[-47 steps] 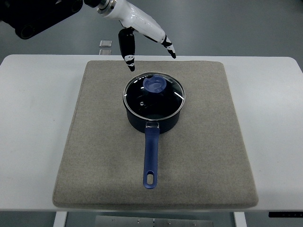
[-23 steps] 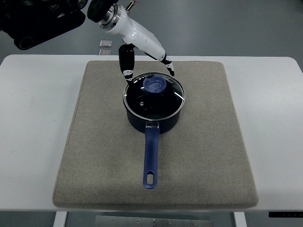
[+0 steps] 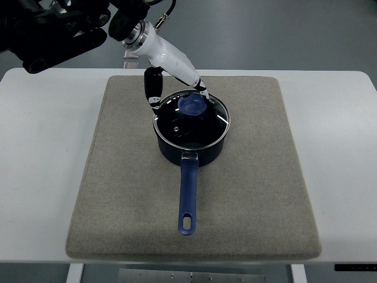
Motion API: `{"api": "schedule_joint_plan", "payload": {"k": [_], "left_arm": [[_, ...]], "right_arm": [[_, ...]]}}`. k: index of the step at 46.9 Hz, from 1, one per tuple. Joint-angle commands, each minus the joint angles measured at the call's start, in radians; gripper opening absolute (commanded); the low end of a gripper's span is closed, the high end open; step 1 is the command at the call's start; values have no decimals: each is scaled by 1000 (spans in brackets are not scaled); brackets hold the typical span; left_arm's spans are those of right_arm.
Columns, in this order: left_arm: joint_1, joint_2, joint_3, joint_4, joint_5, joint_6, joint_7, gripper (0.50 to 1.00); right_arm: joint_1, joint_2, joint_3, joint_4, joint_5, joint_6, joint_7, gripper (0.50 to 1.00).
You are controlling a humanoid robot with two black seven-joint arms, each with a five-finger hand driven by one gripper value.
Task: Open pot lid and place left with left hand
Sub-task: 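Lower the left hand onto the blue knob of the glass lid, then close the left hand fingers around the blue lid knob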
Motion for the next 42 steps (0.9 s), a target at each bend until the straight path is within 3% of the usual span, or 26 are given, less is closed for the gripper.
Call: {"api": "schedule_joint_plan", "payload": {"k": [1,42], "left_arm": [[-2,-1,1,-3,1,0,0,971],[26,-21,-4,12,-8,0,0,981]], "right_arm": [[-1,0,0,0,0,0,0,917],[-1,0,0,-1,0,0,0,917]]}}
